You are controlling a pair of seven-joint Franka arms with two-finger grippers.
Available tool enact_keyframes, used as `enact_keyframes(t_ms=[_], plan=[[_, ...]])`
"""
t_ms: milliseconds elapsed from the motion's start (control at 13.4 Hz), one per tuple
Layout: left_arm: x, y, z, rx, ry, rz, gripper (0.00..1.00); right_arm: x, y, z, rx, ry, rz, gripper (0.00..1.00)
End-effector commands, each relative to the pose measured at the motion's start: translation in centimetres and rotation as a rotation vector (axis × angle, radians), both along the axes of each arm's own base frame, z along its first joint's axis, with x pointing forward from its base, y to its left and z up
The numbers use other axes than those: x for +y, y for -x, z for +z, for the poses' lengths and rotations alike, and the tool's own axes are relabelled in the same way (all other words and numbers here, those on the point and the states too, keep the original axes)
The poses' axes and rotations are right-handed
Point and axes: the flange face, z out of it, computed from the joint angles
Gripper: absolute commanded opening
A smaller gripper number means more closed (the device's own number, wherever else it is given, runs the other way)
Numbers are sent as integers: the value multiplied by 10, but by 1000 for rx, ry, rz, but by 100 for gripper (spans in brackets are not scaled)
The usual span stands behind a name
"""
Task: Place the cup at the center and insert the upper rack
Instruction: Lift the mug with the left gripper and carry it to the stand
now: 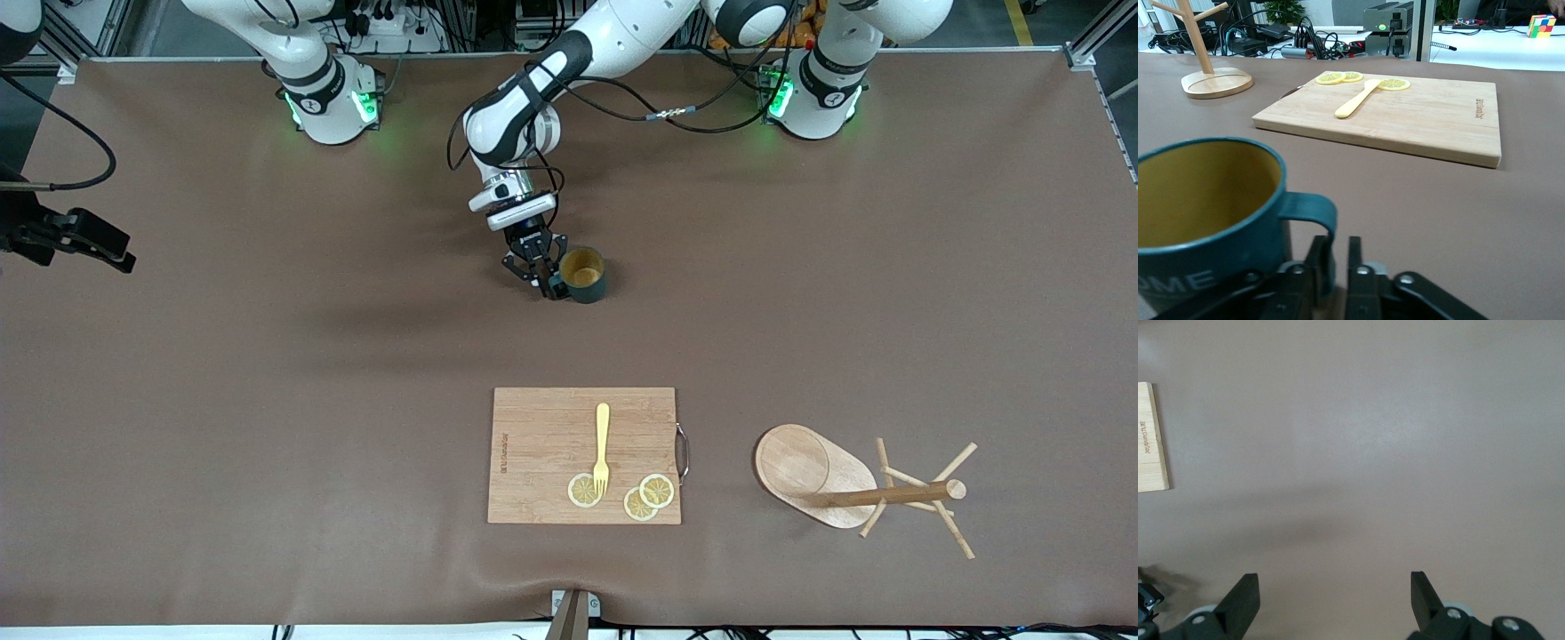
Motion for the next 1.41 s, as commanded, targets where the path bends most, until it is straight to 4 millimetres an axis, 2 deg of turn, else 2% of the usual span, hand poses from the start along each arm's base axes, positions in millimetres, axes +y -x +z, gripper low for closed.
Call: enact_keyframes(t_ms=[0, 149, 372, 596, 670, 819, 1043, 1117, 1340], plan=[[-9, -4, 17, -37, 31, -6, 0, 1, -1, 5, 3, 6, 7, 100], [-12, -11, 34, -44, 56, 6, 0, 1, 0, 6, 1, 8, 7, 100], [-9, -38, 72, -53, 113, 51, 0, 0, 0, 6, 3, 8, 4, 100], [-7, -82, 131, -47, 233, 149, 0, 1, 0, 7, 0, 8, 2, 100], [-2, -99, 143, -45, 262, 165, 0, 3, 1, 8, -1, 8, 2, 100], [8, -124, 168, -29, 323, 215, 0, 3, 1, 8, -2, 8, -1, 100], [31, -164, 226, -7, 442, 281, 0, 4, 1, 8, -2, 8, 1, 100], [42, -177, 245, 10, 485, 314, 0, 4, 1, 8, -2, 6, 1, 100], [86, -223, 284, 84, 580, 418, 0, 3, 1, 8, -2, 8, 1, 100]])
